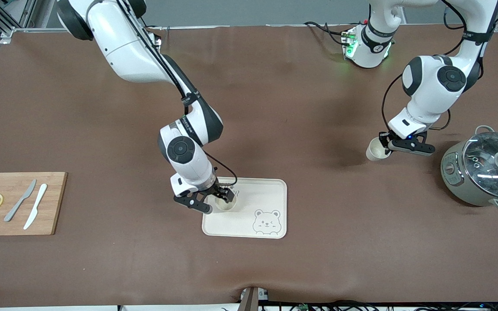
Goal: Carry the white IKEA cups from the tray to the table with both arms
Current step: 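Carry the cup toward the pot while the right gripper grasps the other cup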
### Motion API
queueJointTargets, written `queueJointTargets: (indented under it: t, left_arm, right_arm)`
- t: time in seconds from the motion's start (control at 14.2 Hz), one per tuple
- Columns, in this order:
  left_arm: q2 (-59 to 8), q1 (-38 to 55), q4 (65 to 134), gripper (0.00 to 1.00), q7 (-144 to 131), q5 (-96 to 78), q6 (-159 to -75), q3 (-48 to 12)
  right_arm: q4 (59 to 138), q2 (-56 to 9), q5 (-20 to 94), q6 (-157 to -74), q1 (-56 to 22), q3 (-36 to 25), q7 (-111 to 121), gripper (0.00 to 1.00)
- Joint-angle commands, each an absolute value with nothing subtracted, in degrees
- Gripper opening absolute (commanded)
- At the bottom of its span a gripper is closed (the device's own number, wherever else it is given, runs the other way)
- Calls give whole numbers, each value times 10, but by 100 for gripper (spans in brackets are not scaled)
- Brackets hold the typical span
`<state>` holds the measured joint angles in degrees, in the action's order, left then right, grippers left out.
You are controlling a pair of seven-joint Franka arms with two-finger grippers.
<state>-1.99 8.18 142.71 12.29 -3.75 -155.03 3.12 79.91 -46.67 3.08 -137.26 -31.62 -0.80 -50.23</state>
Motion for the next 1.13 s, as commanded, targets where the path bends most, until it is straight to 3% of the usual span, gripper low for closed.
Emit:
queueJointTargets:
  t: [0.0, 0.56, 0.7, 1.06]
  left_arm:
    - [-30, 75, 1430, 0, 193, -103, -1563, 27]
    - [-72, 75, 1425, 0, 267, -171, -1607, 27]
    - [-85, 76, 1425, 0, 267, -171, -1626, 26]
    - [-99, 76, 1423, 0, 271, -171, -1638, 25]
  right_arm:
    - [782, -481, 27, -1377, -323, -12, -512, 100]
    - [784, -490, 26, -1396, -323, -12, -512, 100]
    - [784, -491, 27, -1397, -323, -12, -511, 76]
    - [782, -491, 30, -1396, -318, -12, -507, 27]
